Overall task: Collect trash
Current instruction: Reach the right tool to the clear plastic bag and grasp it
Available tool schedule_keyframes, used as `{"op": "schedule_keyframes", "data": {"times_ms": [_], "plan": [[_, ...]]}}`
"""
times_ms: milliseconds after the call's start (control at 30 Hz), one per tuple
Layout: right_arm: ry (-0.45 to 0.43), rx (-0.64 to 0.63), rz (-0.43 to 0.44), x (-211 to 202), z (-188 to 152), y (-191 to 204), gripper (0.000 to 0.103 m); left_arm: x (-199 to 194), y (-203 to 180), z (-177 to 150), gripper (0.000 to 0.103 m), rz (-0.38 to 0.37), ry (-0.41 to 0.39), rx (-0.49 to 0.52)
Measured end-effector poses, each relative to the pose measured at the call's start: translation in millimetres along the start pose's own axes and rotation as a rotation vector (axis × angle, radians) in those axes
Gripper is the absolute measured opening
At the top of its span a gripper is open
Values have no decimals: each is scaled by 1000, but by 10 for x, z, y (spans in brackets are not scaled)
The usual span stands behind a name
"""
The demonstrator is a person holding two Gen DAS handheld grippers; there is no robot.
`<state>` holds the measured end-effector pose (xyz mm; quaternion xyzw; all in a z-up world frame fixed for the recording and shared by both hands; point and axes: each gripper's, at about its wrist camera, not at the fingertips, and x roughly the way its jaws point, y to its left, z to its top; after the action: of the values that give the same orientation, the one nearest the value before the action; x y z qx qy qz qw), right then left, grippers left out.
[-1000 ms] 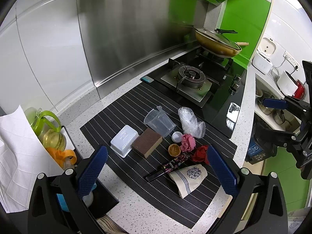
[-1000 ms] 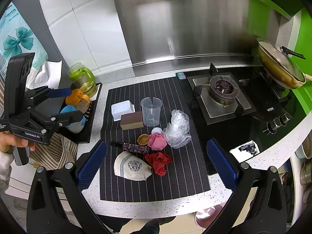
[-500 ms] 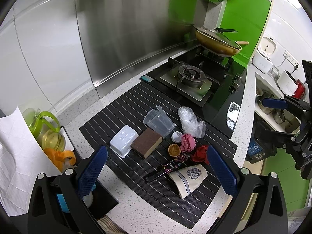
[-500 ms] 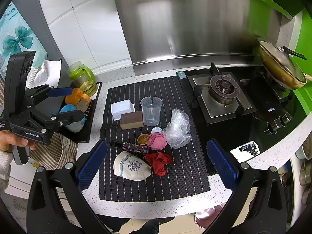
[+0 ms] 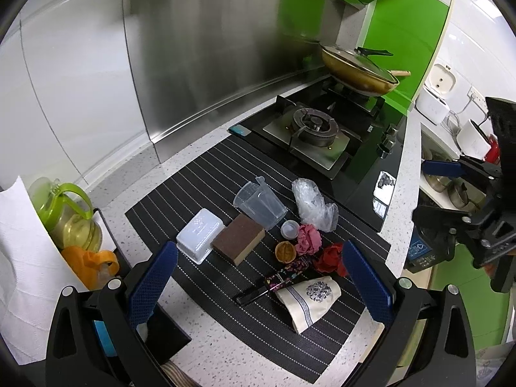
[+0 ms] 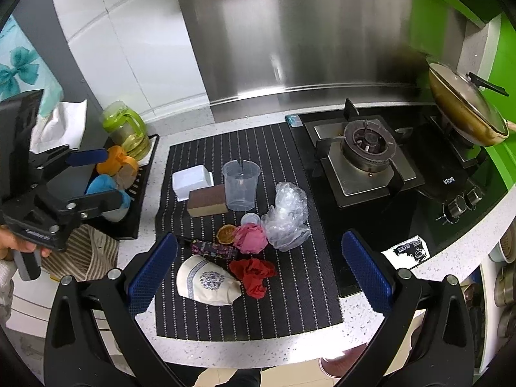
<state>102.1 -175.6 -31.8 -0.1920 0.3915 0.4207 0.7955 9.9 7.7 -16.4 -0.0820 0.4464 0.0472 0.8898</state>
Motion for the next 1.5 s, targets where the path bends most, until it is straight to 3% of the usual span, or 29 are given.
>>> {"op": "schedule_keyframes", "data": {"times_ms": [567, 800, 900, 1067, 1333, 1500], "plan": [[191, -6, -36, 1197, 235, -258, 100, 258, 144, 30, 98, 23, 57, -55], [266, 10, 7, 1632, 237, -326, 99, 370, 238, 61, 98, 34, 77, -89], [296, 13, 25, 1774, 209, -347, 81, 417, 272, 70, 98, 37, 83, -98], [329, 28, 59, 1936, 172, -398, 69, 489, 297, 62, 98, 34, 94, -110], [349, 26, 86, 2049, 128, -397, 29, 560, 313, 61, 98, 29, 108, -116], [334, 15, 88, 2020, 126, -378, 12, 585, 301, 59, 98, 26, 112, -115]]}}
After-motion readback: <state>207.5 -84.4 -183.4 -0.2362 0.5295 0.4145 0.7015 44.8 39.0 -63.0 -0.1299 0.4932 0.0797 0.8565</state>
